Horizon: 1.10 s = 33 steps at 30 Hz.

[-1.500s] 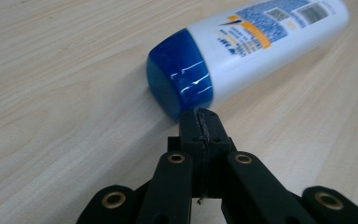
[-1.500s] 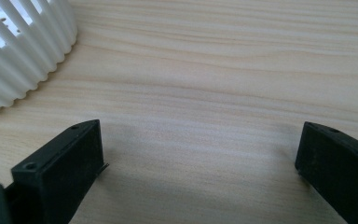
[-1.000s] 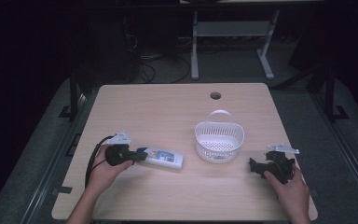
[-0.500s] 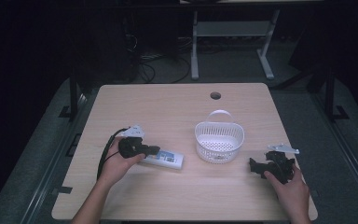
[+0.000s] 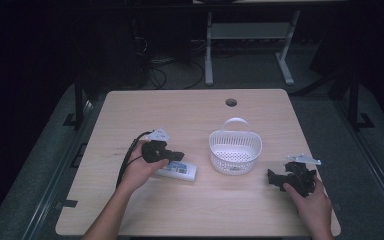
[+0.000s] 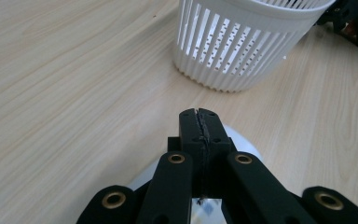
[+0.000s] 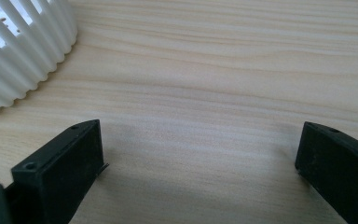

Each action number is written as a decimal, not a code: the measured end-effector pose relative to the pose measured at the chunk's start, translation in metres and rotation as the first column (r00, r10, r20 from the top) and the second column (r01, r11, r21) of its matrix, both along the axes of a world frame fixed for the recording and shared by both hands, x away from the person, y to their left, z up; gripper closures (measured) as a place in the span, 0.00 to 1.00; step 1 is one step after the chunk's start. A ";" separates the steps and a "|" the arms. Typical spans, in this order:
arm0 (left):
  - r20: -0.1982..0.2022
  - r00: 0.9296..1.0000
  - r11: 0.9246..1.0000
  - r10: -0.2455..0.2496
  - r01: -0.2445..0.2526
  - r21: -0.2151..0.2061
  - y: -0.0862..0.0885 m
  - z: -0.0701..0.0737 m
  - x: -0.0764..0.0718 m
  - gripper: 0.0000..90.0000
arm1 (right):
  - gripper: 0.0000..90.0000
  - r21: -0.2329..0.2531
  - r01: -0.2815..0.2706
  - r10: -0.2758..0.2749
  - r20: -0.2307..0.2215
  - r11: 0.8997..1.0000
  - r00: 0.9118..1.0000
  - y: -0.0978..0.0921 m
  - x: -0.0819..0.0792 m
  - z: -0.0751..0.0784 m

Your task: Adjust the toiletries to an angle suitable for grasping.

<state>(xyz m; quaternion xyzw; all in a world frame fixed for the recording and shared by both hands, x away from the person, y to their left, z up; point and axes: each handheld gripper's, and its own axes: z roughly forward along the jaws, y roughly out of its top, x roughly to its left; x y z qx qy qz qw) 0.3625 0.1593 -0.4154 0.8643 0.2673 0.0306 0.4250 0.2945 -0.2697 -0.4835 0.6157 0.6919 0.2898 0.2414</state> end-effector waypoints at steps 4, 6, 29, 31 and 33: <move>-0.009 1.000 1.000 -0.006 0.006 -0.004 -0.011 -0.003 0.005 1.00 | 0.00 0.000 0.000 0.000 0.000 1.000 1.000 0.000 0.000 0.000; -0.019 1.000 1.000 -0.012 0.012 0.001 -0.021 -0.006 0.008 1.00 | 0.00 0.000 0.000 0.000 0.000 1.000 1.000 0.000 0.000 0.000; -0.084 0.996 0.991 -0.033 0.044 0.123 -0.051 -0.026 0.007 1.00 | 0.00 0.000 0.000 0.000 0.000 1.000 1.000 0.000 0.000 0.000; -0.091 0.995 0.990 -0.036 0.048 0.133 -0.051 -0.028 0.006 1.00 | 0.00 0.000 0.000 0.000 0.000 1.000 1.000 0.000 0.000 0.000; -0.094 0.995 0.989 -0.038 0.050 0.136 -0.051 -0.029 0.003 1.00 | 0.00 0.000 0.000 0.000 0.000 1.000 1.000 0.000 0.000 0.000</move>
